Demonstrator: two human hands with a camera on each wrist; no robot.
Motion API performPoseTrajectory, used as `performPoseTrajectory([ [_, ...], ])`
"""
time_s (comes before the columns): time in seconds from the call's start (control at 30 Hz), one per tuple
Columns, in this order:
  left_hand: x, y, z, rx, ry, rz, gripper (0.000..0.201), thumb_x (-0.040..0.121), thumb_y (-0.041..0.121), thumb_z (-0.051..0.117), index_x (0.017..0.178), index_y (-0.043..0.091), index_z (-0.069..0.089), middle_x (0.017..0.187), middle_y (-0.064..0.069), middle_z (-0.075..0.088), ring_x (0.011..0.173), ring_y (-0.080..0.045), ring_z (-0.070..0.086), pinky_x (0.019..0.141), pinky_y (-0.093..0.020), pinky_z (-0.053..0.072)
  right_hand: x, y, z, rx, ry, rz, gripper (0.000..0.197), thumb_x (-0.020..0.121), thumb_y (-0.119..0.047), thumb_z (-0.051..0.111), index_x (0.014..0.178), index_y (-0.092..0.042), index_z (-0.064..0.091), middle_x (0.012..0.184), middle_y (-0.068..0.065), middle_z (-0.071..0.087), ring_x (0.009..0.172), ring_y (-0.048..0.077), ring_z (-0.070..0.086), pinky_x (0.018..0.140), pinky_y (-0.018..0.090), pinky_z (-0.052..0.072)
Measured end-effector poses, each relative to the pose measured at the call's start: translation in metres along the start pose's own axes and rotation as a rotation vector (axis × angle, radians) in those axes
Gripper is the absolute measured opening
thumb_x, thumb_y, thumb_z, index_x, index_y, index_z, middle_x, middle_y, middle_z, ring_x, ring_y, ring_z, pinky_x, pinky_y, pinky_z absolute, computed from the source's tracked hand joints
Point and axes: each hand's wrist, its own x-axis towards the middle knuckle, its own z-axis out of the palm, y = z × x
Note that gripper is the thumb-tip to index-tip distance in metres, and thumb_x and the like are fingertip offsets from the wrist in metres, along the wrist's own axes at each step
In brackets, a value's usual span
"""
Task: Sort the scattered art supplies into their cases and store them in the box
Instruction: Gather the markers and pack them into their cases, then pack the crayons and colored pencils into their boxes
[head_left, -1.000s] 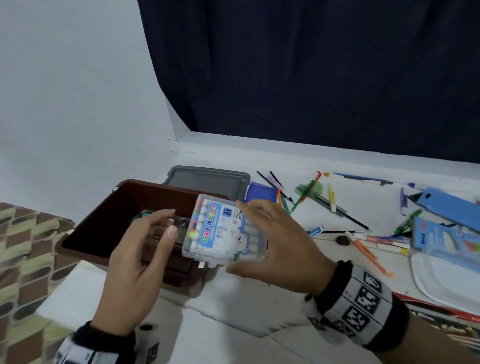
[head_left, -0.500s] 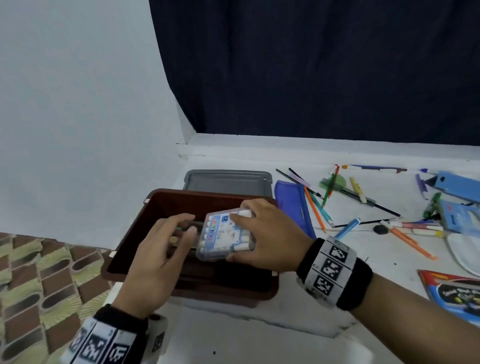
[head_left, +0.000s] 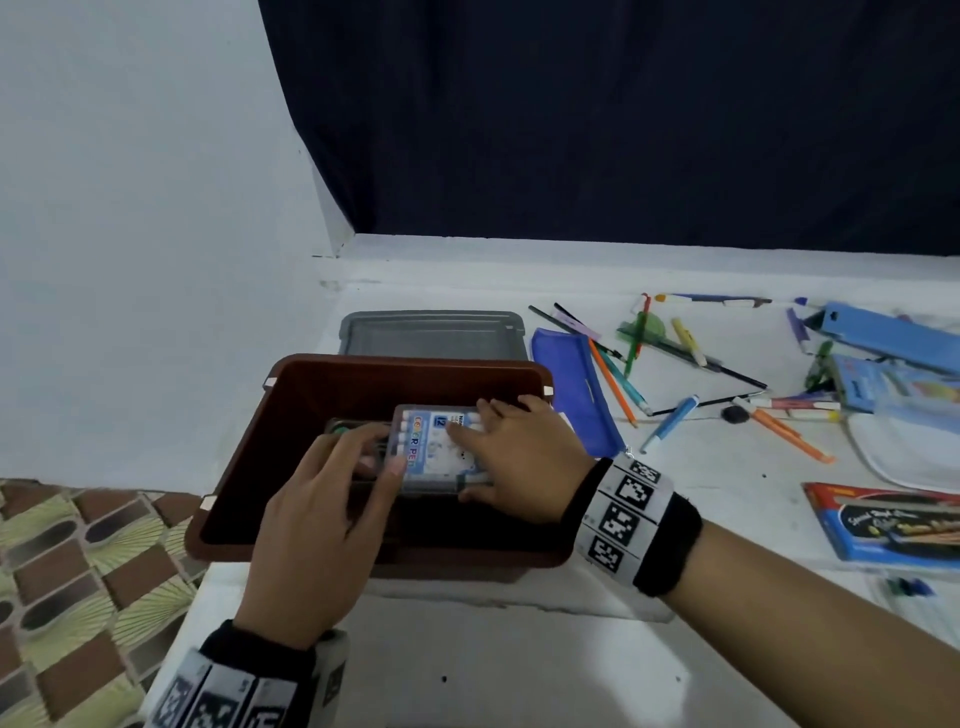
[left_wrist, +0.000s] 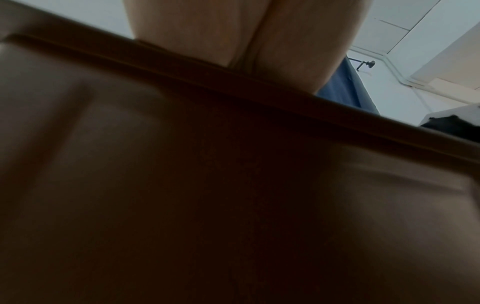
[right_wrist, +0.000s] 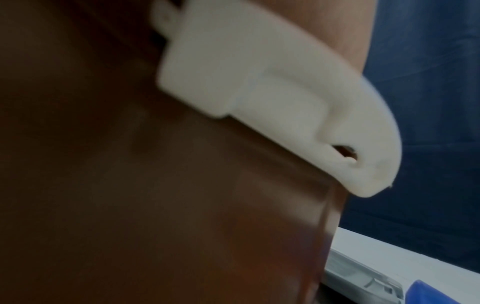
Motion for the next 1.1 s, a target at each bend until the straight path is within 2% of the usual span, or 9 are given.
performPoseTrajectory([
  [0.17, 0.002, 0.0, 0.003, 0.038, -0.004, 0.019, 0.034, 0.099, 0.046, 0.046, 0.124, 0.026, 0.058, 0.115, 0.01, 0.06, 0.087, -0.004, 0.06, 0.062, -0.009, 0.04, 0.001, 0.002, 0.002, 0.022, 0.029, 0.009, 0.076, 0.087, -0.065, 0.054, 0.15, -0.029, 0.033, 0.154, 0.02, 0.035, 0.141, 0.03, 0.036, 0.114, 0.044, 0.025],
  [0.33, 0.002, 0.004, 0.008, 0.113, -0.019, 0.024, 0.038, 0.099, 0.053, 0.037, 0.125, 0.031, 0.054, 0.114, 0.01, 0.062, 0.082, -0.011, 0.061, 0.065, -0.032, 0.052, 0.001, 0.004, 0.004, 0.061, 0.11, 0.004, 0.066, 0.077, -0.065, 0.064, 0.13, -0.026, 0.055, 0.131, 0.009, 0.06, 0.118, 0.026, 0.056, 0.101, 0.041, 0.038],
  [0.43, 0.001, 0.007, 0.008, 0.121, -0.047, 0.024, 0.04, 0.099, 0.055, 0.036, 0.126, 0.032, 0.053, 0.118, 0.009, 0.063, 0.088, -0.013, 0.063, 0.067, -0.037, 0.055, -0.003, 0.006, 0.002, 0.219, 0.189, -0.009, 0.061, 0.074, -0.055, 0.073, 0.124, -0.022, 0.06, 0.123, 0.004, 0.064, 0.113, 0.025, 0.06, 0.096, 0.041, 0.043],
  [0.57, -0.001, 0.013, 0.007, -0.008, -0.074, 0.087, 0.035, 0.101, 0.048, 0.044, 0.125, 0.026, 0.058, 0.114, 0.009, 0.06, 0.102, -0.009, 0.063, 0.078, -0.021, 0.053, -0.02, 0.018, -0.004, 0.492, 0.335, -0.055, 0.056, 0.079, -0.039, 0.077, 0.128, -0.018, 0.061, 0.127, 0.002, 0.061, 0.117, 0.021, 0.057, 0.096, 0.037, 0.047],
  [0.67, -0.008, 0.033, 0.013, -0.146, -0.022, 0.141, 0.035, 0.096, 0.042, 0.05, 0.116, 0.019, 0.065, 0.105, 0.013, 0.062, 0.1, -0.007, 0.063, 0.083, -0.009, 0.045, -0.047, 0.037, -0.007, 0.606, 0.475, -0.04, 0.041, 0.089, -0.034, 0.069, 0.126, -0.017, 0.063, 0.123, 0.001, 0.062, 0.113, 0.018, 0.057, 0.094, 0.033, 0.047],
  [0.8, -0.015, 0.082, 0.035, -0.295, 0.027, 0.117, 0.028, 0.094, 0.044, 0.05, 0.106, 0.026, 0.067, 0.09, 0.011, 0.067, 0.084, -0.006, 0.065, 0.078, -0.019, 0.049, -0.103, 0.076, -0.007, 0.729, 0.669, 0.012, 0.023, 0.09, -0.022, 0.068, 0.111, -0.014, 0.069, 0.101, 0.0, 0.066, 0.093, 0.014, 0.061, 0.084, 0.027, 0.047],
  [0.87, -0.014, 0.112, 0.054, -0.353, 0.028, 0.141, 0.023, 0.095, 0.044, 0.049, 0.104, 0.03, 0.065, 0.078, 0.006, 0.062, 0.07, -0.008, 0.06, 0.067, -0.018, 0.047, -0.136, 0.102, -0.003, 0.755, 0.691, 0.038, 0.018, 0.089, -0.021, 0.069, 0.107, -0.015, 0.07, 0.093, -0.002, 0.066, 0.085, 0.012, 0.061, 0.079, 0.027, 0.049],
  [0.97, -0.01, 0.155, 0.093, -0.422, 0.004, 0.111, 0.029, 0.095, 0.048, 0.049, 0.107, 0.027, 0.066, 0.068, -0.003, 0.052, 0.059, -0.018, 0.051, 0.055, -0.026, 0.043, -0.181, 0.146, 0.011, 0.761, 0.67, 0.095, 0.016, 0.09, -0.025, 0.068, 0.105, -0.019, 0.07, 0.089, -0.006, 0.066, 0.081, 0.007, 0.063, 0.076, 0.031, 0.05],
  [1.1, -0.009, 0.202, 0.154, -0.436, -0.042, 0.094, 0.029, 0.094, 0.049, 0.052, 0.104, 0.026, 0.066, 0.066, 0.0, 0.053, 0.063, -0.015, 0.053, 0.065, -0.024, 0.044, -0.232, 0.203, 0.039, 0.771, 0.623, 0.157, 0.015, 0.09, -0.029, 0.068, 0.105, -0.025, 0.069, 0.087, -0.013, 0.066, 0.08, 0.006, 0.063, 0.074, 0.028, 0.051],
])
